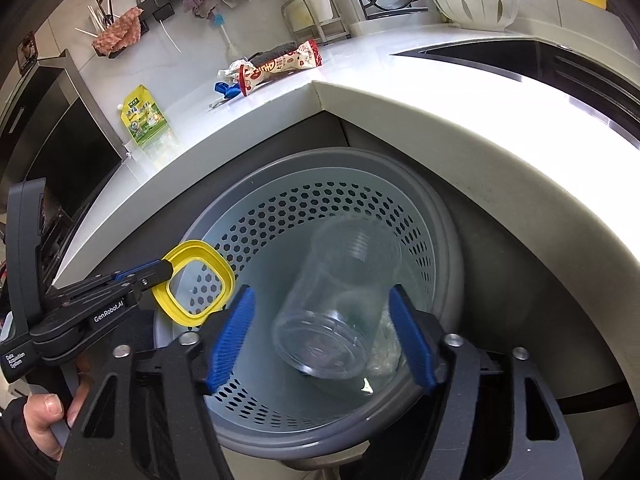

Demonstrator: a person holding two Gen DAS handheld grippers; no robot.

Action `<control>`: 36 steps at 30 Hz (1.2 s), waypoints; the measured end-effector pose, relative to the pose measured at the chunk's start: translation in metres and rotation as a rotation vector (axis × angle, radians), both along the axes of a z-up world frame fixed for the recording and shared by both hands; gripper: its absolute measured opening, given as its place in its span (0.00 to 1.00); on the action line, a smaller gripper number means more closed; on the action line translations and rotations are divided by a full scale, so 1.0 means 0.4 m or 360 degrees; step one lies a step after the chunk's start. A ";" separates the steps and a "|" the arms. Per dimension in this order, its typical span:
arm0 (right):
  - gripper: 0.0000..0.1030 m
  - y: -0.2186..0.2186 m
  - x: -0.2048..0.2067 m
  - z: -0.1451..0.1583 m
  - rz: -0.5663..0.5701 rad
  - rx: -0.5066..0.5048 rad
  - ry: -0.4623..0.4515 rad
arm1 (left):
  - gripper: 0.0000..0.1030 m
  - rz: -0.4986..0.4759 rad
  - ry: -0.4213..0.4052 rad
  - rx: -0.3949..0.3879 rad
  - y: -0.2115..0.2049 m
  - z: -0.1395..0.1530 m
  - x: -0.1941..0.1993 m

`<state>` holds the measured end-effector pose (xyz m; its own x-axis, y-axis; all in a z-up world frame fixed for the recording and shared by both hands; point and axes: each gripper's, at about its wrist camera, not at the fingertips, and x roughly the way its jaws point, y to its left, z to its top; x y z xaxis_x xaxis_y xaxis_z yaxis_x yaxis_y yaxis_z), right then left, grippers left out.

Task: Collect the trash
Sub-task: 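Open both tools to drop the lid and cup into the bin, then move both tools back to the counter toward the snack wrapper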

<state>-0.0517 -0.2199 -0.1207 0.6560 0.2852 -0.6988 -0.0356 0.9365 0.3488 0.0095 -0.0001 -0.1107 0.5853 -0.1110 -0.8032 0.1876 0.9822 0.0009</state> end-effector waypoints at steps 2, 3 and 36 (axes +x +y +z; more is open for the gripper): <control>0.74 -0.002 -0.004 0.009 0.0002 0.0018 -0.0027 | 0.20 0.0009 -0.0007 0.0004 0.003 0.002 -0.002; 0.75 -0.002 -0.004 0.012 0.0002 0.0018 -0.0032 | 0.27 0.0014 -0.0017 0.0007 0.005 0.005 -0.003; 0.83 0.058 -0.048 0.098 0.0013 -0.0160 -0.0155 | 0.94 0.0148 -0.0265 -0.0023 0.072 0.132 -0.080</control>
<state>-0.0708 -0.1967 -0.0814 0.7200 0.2229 -0.6572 -0.0727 0.9660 0.2481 -0.0224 0.0289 -0.0579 0.7181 -0.0613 -0.6933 0.0947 0.9955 0.0101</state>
